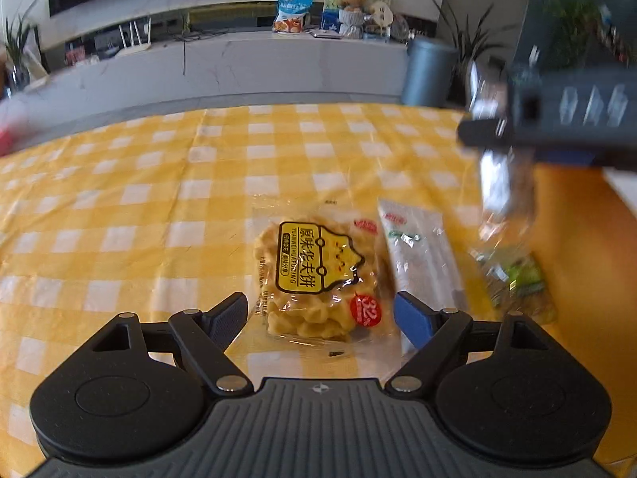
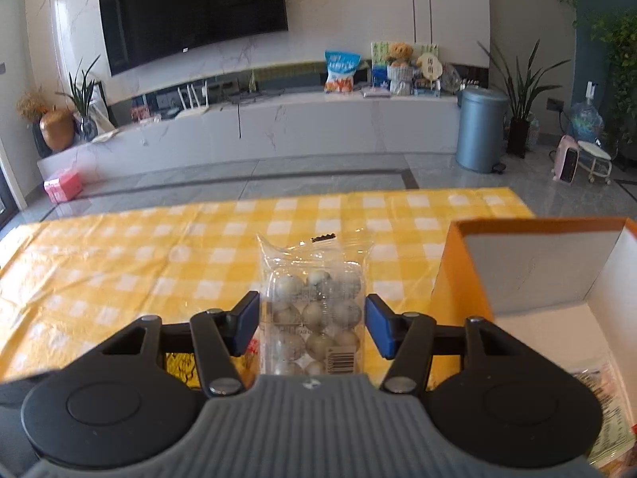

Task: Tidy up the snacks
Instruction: 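Grasp clear egg-snack pack with right tool and lift it, then grasp yellow waffle-cake bag with left tool while right tool holds egg-snack pack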

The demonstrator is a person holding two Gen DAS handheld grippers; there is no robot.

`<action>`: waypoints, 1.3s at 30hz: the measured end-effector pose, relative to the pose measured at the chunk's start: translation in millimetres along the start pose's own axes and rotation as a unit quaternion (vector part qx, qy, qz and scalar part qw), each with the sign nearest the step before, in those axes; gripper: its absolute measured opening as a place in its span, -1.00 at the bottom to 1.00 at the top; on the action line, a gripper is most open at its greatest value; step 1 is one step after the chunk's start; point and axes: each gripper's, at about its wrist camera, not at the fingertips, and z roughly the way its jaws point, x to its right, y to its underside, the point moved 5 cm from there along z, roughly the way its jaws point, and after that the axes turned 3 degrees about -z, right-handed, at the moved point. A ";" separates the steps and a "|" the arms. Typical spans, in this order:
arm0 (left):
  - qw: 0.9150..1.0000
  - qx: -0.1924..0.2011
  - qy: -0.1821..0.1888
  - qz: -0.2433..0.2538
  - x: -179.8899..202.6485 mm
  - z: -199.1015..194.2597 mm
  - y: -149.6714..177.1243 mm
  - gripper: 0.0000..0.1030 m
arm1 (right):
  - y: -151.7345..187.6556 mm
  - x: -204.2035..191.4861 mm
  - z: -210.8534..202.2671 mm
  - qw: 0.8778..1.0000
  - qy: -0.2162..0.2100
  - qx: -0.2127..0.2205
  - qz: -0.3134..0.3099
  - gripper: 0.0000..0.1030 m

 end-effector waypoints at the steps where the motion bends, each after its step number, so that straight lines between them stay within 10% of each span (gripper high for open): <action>1: 1.000 0.005 -0.017 0.017 2.8 3.0 0.4 0.89 | -3.0 1.7 -3.6 1.000 0.002 0.005 0.003 0.10; 30: 0.999 -0.037 -0.005 -0.001 -20.1 2.9 16.1 0.75 | 8.5 3.5 10.9 1.000 0.014 -0.020 -0.011 0.10; 39: 0.999 -0.032 -0.012 0.010 -15.6 9.1 13.8 1.00 | 22.1 -13.1 22.2 0.998 0.009 -0.040 -0.046 0.10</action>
